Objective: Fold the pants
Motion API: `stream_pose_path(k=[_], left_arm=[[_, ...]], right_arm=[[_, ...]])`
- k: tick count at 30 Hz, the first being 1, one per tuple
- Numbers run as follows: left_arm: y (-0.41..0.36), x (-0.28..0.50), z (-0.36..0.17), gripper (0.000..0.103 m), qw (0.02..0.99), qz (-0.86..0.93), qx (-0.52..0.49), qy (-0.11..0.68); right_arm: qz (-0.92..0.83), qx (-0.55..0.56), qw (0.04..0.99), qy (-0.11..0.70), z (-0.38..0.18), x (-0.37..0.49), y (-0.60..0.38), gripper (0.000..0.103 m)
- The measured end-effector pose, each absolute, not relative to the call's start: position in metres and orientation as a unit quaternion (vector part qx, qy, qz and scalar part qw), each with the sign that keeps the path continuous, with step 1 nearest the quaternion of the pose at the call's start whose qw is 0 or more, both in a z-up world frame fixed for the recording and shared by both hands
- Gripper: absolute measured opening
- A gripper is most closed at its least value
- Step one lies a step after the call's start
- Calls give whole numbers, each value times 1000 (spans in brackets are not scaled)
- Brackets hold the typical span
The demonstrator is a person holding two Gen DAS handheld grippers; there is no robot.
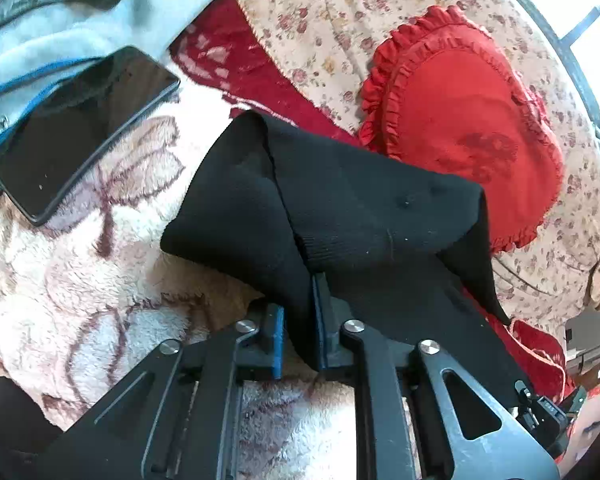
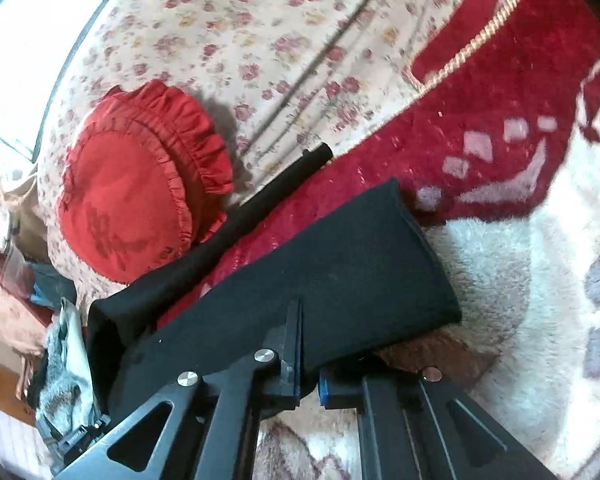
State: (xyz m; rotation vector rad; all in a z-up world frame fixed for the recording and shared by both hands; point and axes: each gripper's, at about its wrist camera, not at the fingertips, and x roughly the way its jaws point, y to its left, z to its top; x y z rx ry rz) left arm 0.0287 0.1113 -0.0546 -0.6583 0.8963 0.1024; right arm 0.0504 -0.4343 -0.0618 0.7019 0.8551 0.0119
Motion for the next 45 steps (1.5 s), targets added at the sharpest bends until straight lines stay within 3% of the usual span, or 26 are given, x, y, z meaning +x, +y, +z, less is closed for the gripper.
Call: stream_pose_path(k=[12, 19, 21, 32, 34, 36, 38, 45], left_arm=[[107, -16, -7, 8, 867, 2, -294, 401], [103, -33, -51, 9, 841, 15, -270, 468], [104, -33, -58, 13, 836, 17, -265, 480], [109, -63, -15, 16, 868, 48, -180, 461], [106, -63, -10, 21, 870, 45, -173, 459], [101, -62, -7, 41, 872, 34, -178, 455], [95, -59, -4, 52, 874, 29, -184, 449], [51, -40, -13, 55, 864, -24, -191, 466]], right_arm=[[31, 325, 866, 378, -2, -4, -447, 4], [0, 303, 827, 474, -43, -19, -456, 5], [-31, 272, 816, 510, -57, -18, -457, 12], [-59, 210, 863, 456, 0, -26, -459, 17], [2, 198, 873, 447, 8, -17, -434, 17], [65, 189, 872, 447, 7, -6, -401, 17], [108, 190, 866, 449, 1, 3, -374, 17], [186, 149, 849, 472, -30, 46, -279, 19]])
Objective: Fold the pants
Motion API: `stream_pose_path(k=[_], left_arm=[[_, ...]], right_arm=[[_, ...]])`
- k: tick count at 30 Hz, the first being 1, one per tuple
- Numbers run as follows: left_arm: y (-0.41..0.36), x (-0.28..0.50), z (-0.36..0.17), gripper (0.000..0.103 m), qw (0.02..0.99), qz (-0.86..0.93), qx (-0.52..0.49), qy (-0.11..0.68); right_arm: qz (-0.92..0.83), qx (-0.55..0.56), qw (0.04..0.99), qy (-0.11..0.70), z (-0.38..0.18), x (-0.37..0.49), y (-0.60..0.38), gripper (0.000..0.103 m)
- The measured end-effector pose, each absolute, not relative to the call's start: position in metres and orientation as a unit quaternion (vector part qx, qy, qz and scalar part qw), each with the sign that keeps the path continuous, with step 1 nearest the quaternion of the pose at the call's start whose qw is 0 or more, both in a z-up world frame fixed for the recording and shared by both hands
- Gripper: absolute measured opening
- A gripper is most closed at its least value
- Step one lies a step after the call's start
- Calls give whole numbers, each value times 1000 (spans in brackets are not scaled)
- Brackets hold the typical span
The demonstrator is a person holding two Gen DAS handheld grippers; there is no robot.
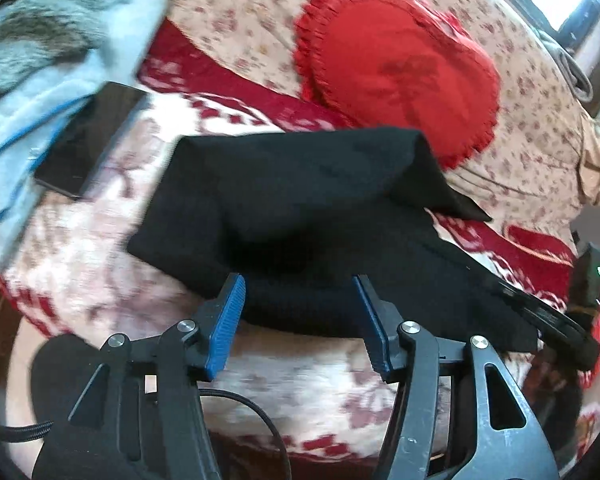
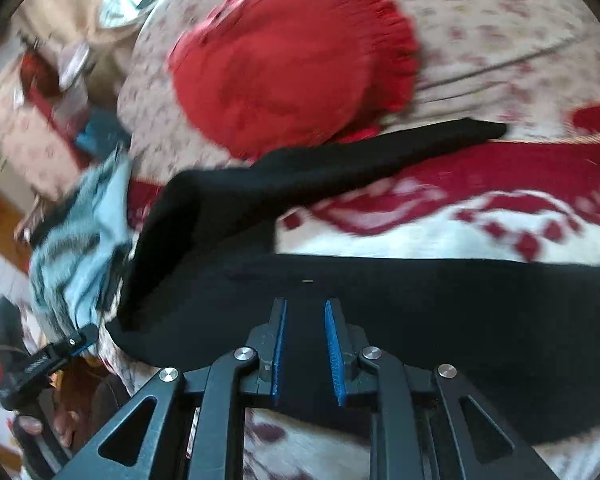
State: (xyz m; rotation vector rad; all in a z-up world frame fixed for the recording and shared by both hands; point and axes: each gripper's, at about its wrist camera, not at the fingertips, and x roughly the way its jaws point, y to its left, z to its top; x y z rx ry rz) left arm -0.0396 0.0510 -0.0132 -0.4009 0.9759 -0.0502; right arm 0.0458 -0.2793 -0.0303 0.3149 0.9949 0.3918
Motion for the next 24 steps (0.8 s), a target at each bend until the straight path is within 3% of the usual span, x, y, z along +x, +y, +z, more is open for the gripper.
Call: stream_pose_path(k=[10, 14, 18, 24], left_arm=[[25, 1, -55, 56, 855, -12, -183, 485], [34, 2, -44, 64, 849, -28, -223, 478], [49, 1, -32, 83, 837, -24, -281, 468], [67, 15, -33, 83, 803, -10, -378, 461]], right_arm=[[207, 111, 842, 486, -59, 69, -228, 32], [216, 111, 839, 486, -50, 75, -226, 34], [231, 124, 840, 476, -39, 87, -219, 34], [236, 157, 832, 476, -38, 96, -214, 34]])
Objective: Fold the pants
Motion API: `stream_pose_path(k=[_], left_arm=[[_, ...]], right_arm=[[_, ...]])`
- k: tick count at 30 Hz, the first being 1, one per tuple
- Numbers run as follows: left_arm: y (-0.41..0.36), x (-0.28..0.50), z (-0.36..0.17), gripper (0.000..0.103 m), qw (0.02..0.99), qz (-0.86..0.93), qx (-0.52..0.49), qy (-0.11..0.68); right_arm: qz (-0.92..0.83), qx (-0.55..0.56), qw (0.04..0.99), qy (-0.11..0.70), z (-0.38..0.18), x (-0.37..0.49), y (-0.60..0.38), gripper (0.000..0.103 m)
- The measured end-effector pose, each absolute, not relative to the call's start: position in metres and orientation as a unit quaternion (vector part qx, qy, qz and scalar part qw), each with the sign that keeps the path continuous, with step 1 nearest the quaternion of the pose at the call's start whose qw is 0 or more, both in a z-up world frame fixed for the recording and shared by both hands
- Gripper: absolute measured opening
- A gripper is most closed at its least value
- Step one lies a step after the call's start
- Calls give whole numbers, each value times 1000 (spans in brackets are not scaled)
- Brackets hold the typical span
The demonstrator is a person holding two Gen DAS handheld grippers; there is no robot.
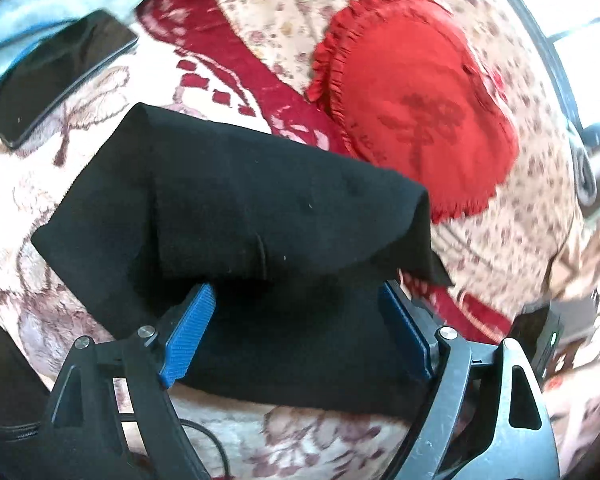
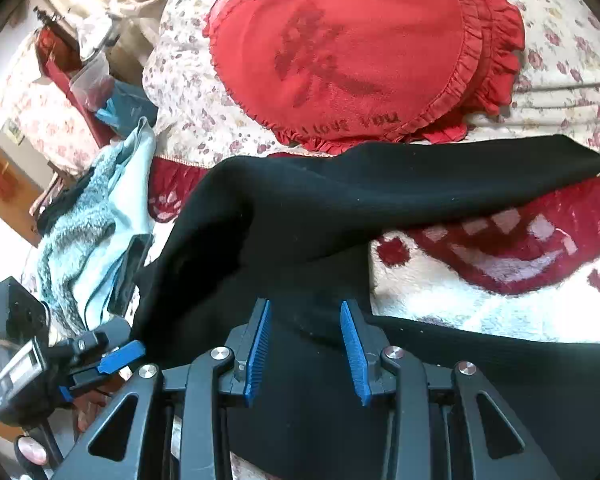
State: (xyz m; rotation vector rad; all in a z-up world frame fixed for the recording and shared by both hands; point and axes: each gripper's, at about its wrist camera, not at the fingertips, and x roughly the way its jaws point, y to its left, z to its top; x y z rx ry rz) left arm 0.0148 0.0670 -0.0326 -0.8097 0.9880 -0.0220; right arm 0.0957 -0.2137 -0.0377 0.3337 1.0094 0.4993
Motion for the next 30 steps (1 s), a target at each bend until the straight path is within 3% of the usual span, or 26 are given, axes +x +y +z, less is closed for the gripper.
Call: stream_pose_path(k=[12, 13, 15, 17, 18, 21, 30], left_arm=[[76, 48, -40, 82, 774, 20, -462, 433], [77, 51, -41, 78, 772, 18, -466, 433], [78, 56, -40, 45, 778, 15, -453, 436], [76, 58, -35, 23, 796, 9, -421, 435], [76, 57, -33, 17, 805, 4, -408, 432], [80, 53, -23, 9, 819, -13, -388, 423], [118, 13, -9, 7, 847, -24, -323, 421]], right_arm=[[230, 160, 832, 479, -37, 97, -223, 34], [229, 164, 831, 480, -38, 97, -224, 34], [230, 168, 830, 480, -39, 97, -225, 34], [232, 169, 831, 478, -37, 97, -225, 34], [232, 169, 832, 475, -35, 97, -224, 34], [236, 169, 837, 463, -28, 95, -222, 34], [259, 159, 842, 446, -6, 85, -219, 34]])
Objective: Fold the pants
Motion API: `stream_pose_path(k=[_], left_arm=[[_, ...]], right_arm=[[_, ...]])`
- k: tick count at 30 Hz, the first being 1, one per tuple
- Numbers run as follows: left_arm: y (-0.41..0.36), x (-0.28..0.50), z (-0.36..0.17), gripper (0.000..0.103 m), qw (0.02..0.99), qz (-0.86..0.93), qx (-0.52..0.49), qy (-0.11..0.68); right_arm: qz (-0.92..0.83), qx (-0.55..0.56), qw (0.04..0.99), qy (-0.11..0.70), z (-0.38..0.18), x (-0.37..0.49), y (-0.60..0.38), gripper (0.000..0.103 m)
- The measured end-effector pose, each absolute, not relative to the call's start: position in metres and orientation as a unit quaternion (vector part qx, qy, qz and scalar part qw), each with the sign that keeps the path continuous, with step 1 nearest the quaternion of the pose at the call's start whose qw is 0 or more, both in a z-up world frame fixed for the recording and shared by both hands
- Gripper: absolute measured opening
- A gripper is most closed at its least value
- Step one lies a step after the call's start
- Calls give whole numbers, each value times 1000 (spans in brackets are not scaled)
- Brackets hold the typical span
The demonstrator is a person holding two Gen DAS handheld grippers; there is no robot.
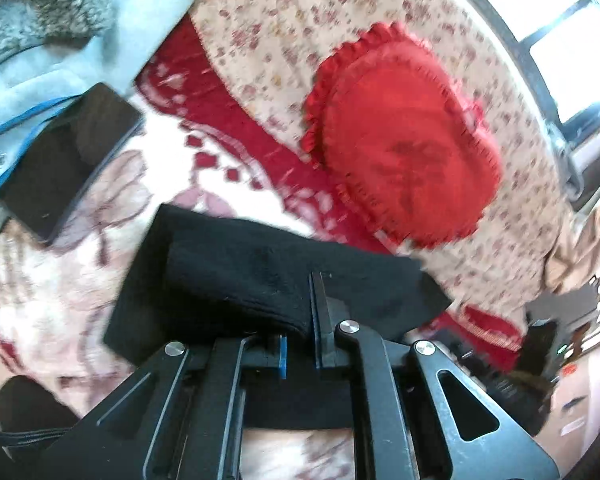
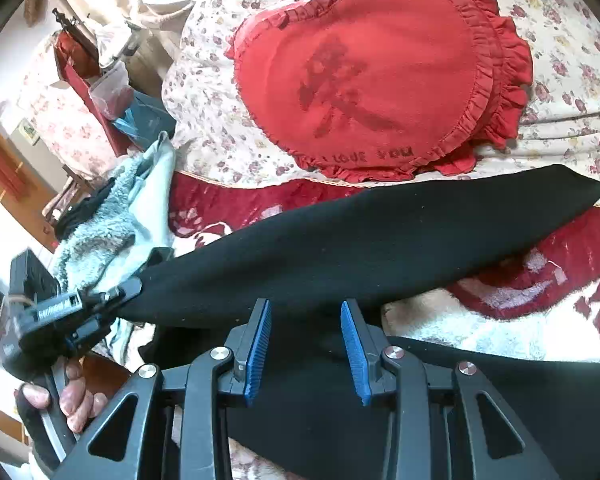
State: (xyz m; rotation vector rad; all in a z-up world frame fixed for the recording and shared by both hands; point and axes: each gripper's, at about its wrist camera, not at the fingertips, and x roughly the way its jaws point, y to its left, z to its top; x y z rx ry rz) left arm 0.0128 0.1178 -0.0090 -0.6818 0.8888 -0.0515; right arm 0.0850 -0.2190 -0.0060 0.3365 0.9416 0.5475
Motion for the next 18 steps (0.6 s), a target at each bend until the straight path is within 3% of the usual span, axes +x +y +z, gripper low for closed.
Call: stream_pose_path(k=[4, 16, 18], left_arm=[[124, 7, -29, 7, 830, -23, -341, 440], [118, 10, -24, 7, 841, -16, -316, 440], [117, 12, -26, 7, 839, -15, -313, 445]], right_arm=[[243, 163, 836, 464, -19, 76, -227, 35], [166, 360, 780, 484, -85, 137, -286, 38], [167, 379, 778, 473, -90, 146, -290, 28]])
